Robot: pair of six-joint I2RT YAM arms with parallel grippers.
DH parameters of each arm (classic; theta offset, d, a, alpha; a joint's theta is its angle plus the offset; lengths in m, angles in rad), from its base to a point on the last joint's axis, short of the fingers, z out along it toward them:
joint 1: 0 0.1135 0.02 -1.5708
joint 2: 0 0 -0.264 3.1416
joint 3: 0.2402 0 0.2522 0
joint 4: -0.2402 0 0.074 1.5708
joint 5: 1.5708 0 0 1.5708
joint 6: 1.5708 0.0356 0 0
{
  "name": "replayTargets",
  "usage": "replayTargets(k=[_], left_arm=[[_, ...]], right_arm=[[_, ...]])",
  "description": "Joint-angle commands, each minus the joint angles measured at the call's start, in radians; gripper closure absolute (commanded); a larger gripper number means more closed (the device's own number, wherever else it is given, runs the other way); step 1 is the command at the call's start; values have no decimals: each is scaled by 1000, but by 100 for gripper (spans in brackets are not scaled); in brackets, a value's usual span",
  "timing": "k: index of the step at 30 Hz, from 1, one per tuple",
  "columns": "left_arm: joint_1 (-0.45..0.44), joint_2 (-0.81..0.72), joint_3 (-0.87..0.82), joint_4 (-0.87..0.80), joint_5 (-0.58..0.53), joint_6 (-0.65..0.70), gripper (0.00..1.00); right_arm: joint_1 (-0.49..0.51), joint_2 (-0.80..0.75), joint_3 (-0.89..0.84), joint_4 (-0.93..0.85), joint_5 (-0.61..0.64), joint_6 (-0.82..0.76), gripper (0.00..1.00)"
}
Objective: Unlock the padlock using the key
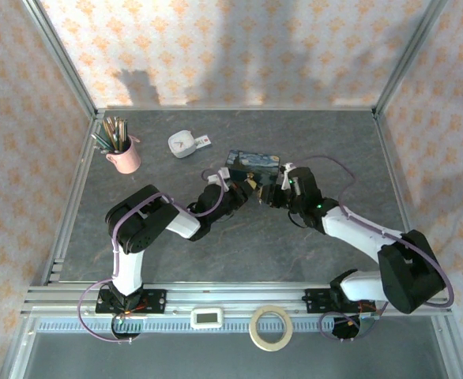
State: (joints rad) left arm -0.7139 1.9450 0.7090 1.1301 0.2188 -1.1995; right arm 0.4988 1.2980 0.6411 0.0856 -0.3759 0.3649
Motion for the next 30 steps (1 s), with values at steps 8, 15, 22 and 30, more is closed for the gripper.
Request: replayTargets(k=[8,15,22,30], left_arm=[[-38,14,-20,-80,-54,61,100],[-39,20,-43,-44,-58,46,71],[-26,-31,-109,-31,-99,36,50],[0,-85,-178,21,-122,-16,46]], right_arm=[[3,-12,-28,51,117,45,68],[3,-58,-51,40,126,43,65],[10,-80,-52,42,128,46,63],[30,-82,-46,36,120,29,62]])
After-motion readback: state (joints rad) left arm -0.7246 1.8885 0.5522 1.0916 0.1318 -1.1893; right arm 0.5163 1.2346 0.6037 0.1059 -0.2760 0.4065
